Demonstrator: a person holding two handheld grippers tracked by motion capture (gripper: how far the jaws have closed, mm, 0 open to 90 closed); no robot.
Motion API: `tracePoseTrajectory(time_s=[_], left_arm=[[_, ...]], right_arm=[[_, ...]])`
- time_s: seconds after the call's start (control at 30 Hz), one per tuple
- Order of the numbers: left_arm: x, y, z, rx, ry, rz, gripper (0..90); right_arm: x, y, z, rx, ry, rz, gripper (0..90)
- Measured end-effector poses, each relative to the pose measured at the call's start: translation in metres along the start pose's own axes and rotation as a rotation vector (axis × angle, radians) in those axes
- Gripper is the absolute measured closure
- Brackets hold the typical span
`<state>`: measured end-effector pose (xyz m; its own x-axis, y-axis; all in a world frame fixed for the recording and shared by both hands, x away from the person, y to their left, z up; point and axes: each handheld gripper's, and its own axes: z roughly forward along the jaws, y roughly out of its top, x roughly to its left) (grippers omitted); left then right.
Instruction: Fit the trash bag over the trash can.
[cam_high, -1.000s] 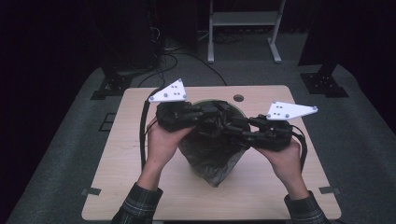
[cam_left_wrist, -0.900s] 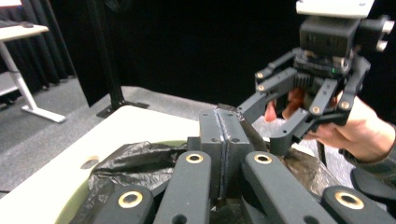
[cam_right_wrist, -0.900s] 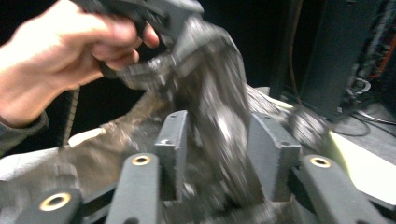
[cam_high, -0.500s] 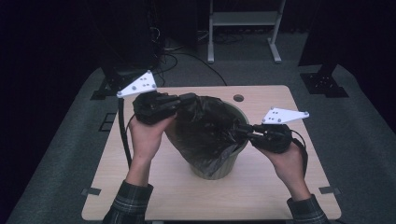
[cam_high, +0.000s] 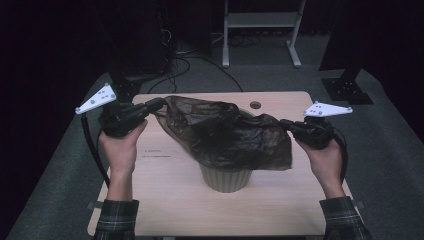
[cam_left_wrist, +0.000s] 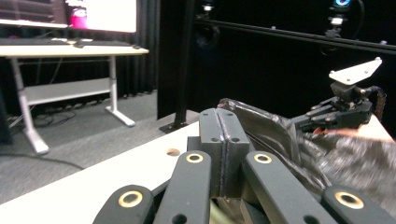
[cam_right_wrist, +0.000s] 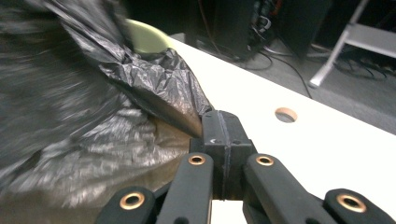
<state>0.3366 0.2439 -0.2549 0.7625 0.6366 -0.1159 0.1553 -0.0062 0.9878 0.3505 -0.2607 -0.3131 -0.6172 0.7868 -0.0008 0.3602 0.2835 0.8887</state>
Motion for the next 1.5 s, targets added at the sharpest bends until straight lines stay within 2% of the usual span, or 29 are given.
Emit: tracePoseTrajectory(time_s=[0.07,0.1,0.17,0.2,0.23,0.27,0.3,0.37,0.47,0.53,0.57,0.67,0.73,0.87,0.9,0.93,0.97,1.03,1.1,1.2,1.23,1.27,1.37,1.43,1.47,1.5], left_arm=[[0.004,-0.008,-0.006,0.007,0.011,-0.013,89.6],[0.006,-0.012,-0.008,0.008,0.018,-0.018,89.6],[0.008,-0.02,-0.01,0.01,0.005,-0.042,89.6],[0.007,-0.024,-0.01,0.015,0.001,-0.042,89.6],[0.007,-0.024,-0.01,0.015,0.001,-0.042,89.6],[0.003,-0.032,-0.007,0.026,-0.016,-0.04,89.6],[0.0,-0.035,-0.006,0.031,-0.018,-0.034,89.5],[-0.004,-0.041,-0.003,0.03,-0.036,-0.039,89.5],[-0.011,-0.046,0.005,0.029,-0.066,-0.045,89.5],[-0.013,-0.046,0.009,0.03,-0.077,-0.047,89.5],[-0.02,-0.046,0.017,0.039,-0.097,-0.036,89.5],[-0.03,-0.044,0.03,0.047,-0.124,-0.023,89.5],[-0.036,-0.042,0.038,0.047,-0.138,-0.017,89.5],[-0.044,-0.039,0.048,0.042,-0.163,-0.011,89.5],[-0.05,-0.037,0.054,0.041,-0.178,-0.006,89.5],[-0.05,-0.037,0.054,0.041,-0.178,-0.006,89.5],[-0.056,-0.035,0.059,0.04,-0.191,-0.001,89.5],[-0.061,-0.034,0.062,0.039,-0.206,0.002,89.5],[-0.065,-0.033,0.065,0.038,-0.214,0.006,89.5],[-0.068,-0.032,0.067,0.038,-0.217,0.007,89.5],[-0.069,-0.032,0.069,0.036,-0.224,0.009,89.5],[-0.07,-0.032,0.07,0.036,-0.226,0.009,89.5],[-0.072,-0.032,0.071,0.034,-0.238,0.006,89.5],[-0.075,-0.033,0.073,0.039,-0.24,0.015,89.5],[-0.075,-0.033,0.073,0.039,-0.24,0.015,89.5],[-0.074,-0.033,0.071,0.048,-0.224,0.028,89.5]], right_arm=[[-0.006,-0.003,0.0,0.006,-0.021,0.007,90.0],[-0.008,-0.004,0.0,0.008,-0.018,0.009,90.0],[-0.012,-0.006,-0.001,-0.001,-0.008,0.021,90.0],[-0.012,-0.005,-0.004,-0.016,0.009,0.03,85.5],[-0.011,-0.004,-0.007,-0.037,0.019,0.034,76.8],[-0.01,-0.002,-0.012,-0.059,0.03,0.036,71.0],[-0.007,0.0,-0.017,-0.079,0.037,0.03,68.7],[-0.001,0.006,-0.028,-0.116,0.039,0.011,61.8],[0.011,0.015,-0.043,-0.155,0.063,-0.014,57.8],[0.019,0.02,-0.051,-0.18,0.094,-0.029,57.7],[0.025,0.023,-0.054,-0.193,0.104,-0.045,57.7],[0.043,0.031,-0.062,-0.229,0.153,-0.069,57.6],[0.057,0.036,-0.064,-0.246,0.213,-0.084,56.5],[0.087,0.045,-0.057,-0.242,0.319,-0.106,51.9],[0.094,0.046,-0.053,-0.236,0.337,-0.116,51.2],[0.094,0.046,-0.053,-0.236,0.337,-0.116,51.2],[0.11,0.047,-0.041,-0.209,0.373,-0.132,49.8],[0.121,0.047,-0.031,-0.187,0.387,-0.14,47.9],[0.129,0.046,-0.02,-0.166,0.406,-0.125,44.8],[0.134,0.045,-0.011,-0.163,0.435,-0.104,42.0],[0.139,0.044,-0.004,-0.161,0.456,-0.072,38.0],[0.141,0.044,-0.003,-0.161,0.462,-0.062,37.6],[0.145,0.044,0.002,-0.164,0.457,-0.052,38.4],[0.146,0.044,0.01,-0.153,0.458,-0.039,65.0],[0.146,0.044,0.01,-0.153,0.458,-0.039,65.0],[0.145,0.043,0.012,-0.148,0.395,-0.068,83.2]])
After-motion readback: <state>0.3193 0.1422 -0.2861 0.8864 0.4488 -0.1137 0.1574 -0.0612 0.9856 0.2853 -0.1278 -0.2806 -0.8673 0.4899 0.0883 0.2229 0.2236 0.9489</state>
